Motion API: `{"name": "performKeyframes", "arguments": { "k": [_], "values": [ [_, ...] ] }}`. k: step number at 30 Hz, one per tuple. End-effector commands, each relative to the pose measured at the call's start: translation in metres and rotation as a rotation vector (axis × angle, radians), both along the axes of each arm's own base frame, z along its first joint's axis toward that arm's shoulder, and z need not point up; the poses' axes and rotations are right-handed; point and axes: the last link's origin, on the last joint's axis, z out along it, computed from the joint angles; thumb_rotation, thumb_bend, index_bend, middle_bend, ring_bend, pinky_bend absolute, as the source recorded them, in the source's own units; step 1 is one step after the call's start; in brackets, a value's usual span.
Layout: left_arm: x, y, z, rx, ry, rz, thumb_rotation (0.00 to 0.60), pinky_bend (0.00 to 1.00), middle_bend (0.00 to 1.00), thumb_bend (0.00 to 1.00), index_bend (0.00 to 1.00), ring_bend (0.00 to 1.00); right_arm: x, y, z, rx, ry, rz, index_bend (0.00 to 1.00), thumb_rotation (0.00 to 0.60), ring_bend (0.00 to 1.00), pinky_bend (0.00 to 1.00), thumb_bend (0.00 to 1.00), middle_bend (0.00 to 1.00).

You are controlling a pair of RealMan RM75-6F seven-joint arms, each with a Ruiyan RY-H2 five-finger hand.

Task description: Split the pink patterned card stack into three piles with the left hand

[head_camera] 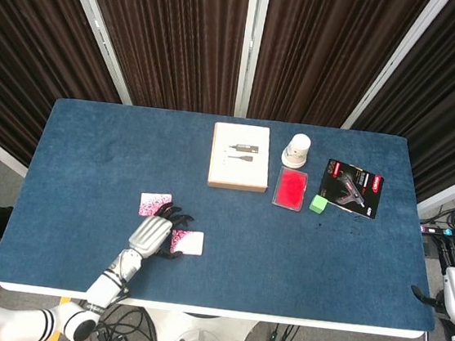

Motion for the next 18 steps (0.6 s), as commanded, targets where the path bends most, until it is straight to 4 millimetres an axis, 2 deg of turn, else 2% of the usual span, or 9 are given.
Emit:
{"name": "performKeyframes", "arguments": {
  "k": [1,18],
  "values": [
    [-0.0002,-0.0015,-0.0036,-0.012,0.002,-0.002,0.6,0.05,0.32,0.18,0.21,0.1,-0.0004,0.0002,0.0004,-0.001,0.0,-0.001,0.0,0.6,0.0,0.0,0.09,0.0],
    [-0.0008,0.0013,-0.0096,-0.012,0.007,0.0,0.6,0.05,0.32,0.18,0.21,0.1,-0.0016,0.0005,0.002,-0.002,-0.003,-0.005,0.0,0.6,0.0,0.0,0.09,0.0]
  ]
}}
